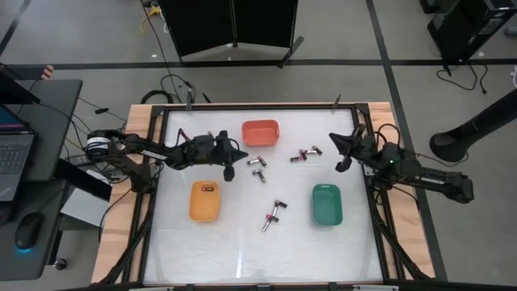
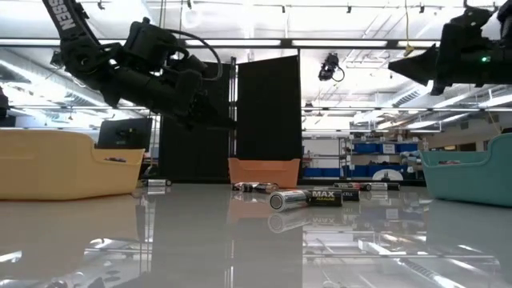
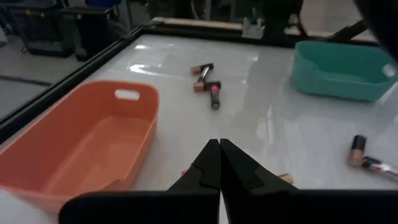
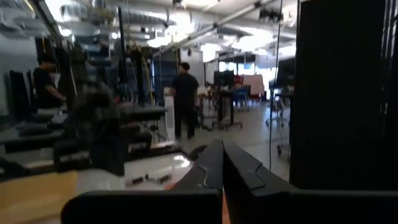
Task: Sort batteries
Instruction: Put the brown battery into the green bin
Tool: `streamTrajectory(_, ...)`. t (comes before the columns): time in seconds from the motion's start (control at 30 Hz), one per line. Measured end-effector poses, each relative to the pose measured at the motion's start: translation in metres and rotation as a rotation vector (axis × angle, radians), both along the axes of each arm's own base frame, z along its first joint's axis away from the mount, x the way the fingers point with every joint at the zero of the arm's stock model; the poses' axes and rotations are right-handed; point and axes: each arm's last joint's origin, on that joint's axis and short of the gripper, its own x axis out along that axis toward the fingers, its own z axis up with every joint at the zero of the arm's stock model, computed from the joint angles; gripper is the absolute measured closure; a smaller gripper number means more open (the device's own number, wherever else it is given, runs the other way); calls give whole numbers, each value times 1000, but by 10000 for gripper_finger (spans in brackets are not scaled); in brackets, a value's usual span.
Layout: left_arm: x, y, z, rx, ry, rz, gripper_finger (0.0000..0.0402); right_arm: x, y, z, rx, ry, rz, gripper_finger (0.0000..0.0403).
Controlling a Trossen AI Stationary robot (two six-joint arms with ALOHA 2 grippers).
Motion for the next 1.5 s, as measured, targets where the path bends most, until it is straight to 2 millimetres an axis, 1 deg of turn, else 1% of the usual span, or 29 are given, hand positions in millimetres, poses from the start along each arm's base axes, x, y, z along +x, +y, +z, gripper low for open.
streamTrajectory(0.1, 0, 0, 1, 3, -12, 0, 396, 4, -1, 3, 26, 43, 2, 390)
streamTrajectory(0.2, 1, 0, 4, 9, -43, -1, 396, 8, -2, 9, 81, 122, 6, 392)
streamTrajectory(0.33, 2, 0, 8, 16, -81, -1, 396, 14, -4, 22, 180, 198, 8, 391)
streamTrajectory(0.43, 2, 0, 7, 15, -76, -1, 396, 17, -5, 33, 304, 319, -2, 383)
streamTrajectory(0.57, 2, 0, 6, 31, -58, -6, 396, 19, -6, 39, 484, 500, -47, 374)
streamTrajectory(0.63, 2, -1, 6, 39, -60, -8, 396, 23, -8, 35, 558, 567, -81, 370)
streamTrajectory(0.77, 2, -1, 6, 40, -59, -8, 396, 32, -10, 18, 650, 716, -118, 353)
streamTrajectory(0.9, 2, -1, 6, 38, -58, -15, 396, 43, -16, 4, 679, 810, -185, 321)
streamTrajectory(1.07, 2, -1, 6, 49, -56, -20, 396, 49, -30, -10, 711, 894, -276, 274)
streamTrajectory(1.27, 2, -1, 6, 85, -49, -30, 396, 58, -49, -25, 728, 950, -240, 242)
streamTrajectory(1.5, 2, -1, 6, 88, -42, -31, 396, 60, -63, -40, 742, 1042, -217, 237)
